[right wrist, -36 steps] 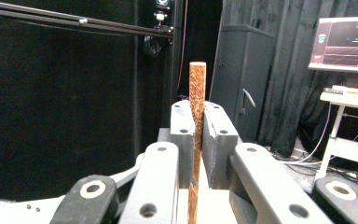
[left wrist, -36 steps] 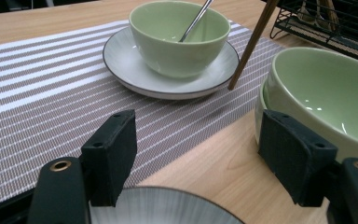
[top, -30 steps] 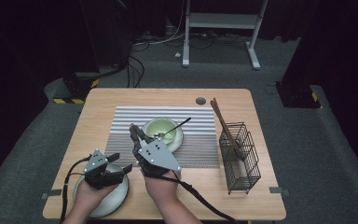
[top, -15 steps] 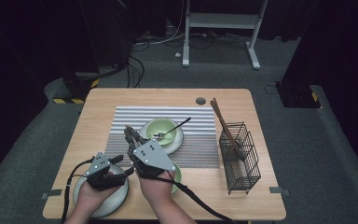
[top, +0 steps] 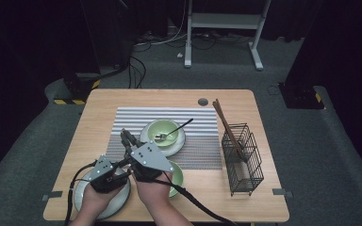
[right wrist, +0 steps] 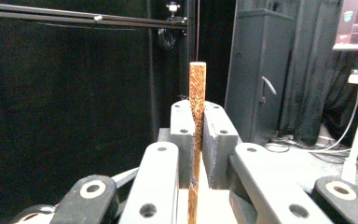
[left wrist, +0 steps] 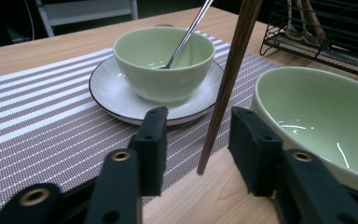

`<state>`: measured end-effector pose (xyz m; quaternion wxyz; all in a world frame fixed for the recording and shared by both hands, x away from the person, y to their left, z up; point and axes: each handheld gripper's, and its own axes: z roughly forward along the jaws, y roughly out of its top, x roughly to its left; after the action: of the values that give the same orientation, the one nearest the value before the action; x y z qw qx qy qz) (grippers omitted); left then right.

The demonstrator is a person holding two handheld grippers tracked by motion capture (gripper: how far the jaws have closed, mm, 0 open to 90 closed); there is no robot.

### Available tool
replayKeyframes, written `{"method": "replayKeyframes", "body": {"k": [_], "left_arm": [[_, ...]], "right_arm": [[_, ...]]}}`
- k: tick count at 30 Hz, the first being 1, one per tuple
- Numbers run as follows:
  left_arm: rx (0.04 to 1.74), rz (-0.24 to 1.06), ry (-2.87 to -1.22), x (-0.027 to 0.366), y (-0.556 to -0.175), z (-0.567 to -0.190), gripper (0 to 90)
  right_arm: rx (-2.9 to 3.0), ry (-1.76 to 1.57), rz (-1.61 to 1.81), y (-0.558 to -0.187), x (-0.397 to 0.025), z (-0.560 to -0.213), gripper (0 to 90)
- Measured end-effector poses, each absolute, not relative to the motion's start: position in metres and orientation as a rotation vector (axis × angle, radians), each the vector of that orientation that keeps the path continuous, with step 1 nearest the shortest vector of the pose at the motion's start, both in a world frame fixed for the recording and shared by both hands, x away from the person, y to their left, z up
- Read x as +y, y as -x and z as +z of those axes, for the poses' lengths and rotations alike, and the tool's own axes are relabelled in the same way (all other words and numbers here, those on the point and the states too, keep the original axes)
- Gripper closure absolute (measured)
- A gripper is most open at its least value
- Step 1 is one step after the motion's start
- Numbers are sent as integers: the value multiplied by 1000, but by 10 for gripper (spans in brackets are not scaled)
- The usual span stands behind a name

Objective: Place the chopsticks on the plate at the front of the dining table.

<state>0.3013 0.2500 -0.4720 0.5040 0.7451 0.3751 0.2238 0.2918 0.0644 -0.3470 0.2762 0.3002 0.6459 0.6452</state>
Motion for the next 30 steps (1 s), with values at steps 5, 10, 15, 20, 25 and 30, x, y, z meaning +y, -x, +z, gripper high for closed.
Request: {"method": "replayKeyframes", "body": {"k": [5,10,15,20,25,30], "left_arm": [[898,559,-1804,248,-299,-473,684],[878,592,-1819,244,-297,-474,781],[852,627,-1820,241,-295,-476,832],[841,639,-1834,240,-294,-477,849],[836,647,-1843,241,-295,-477,853],[848,631,-1850,241,-295,-477,853]], "right_arm": [[1740,-799,1747,-290,67,-345,834],[1742,-809,1759,-290,67,-342,834],[1747,-818,1770,-292,66,-341,834],[1750,-829,1763,-295,66,-342,833],[1762,-822,1747,-298,67,-342,812],[1772,-828,1741,-299,68,-342,730]]}}
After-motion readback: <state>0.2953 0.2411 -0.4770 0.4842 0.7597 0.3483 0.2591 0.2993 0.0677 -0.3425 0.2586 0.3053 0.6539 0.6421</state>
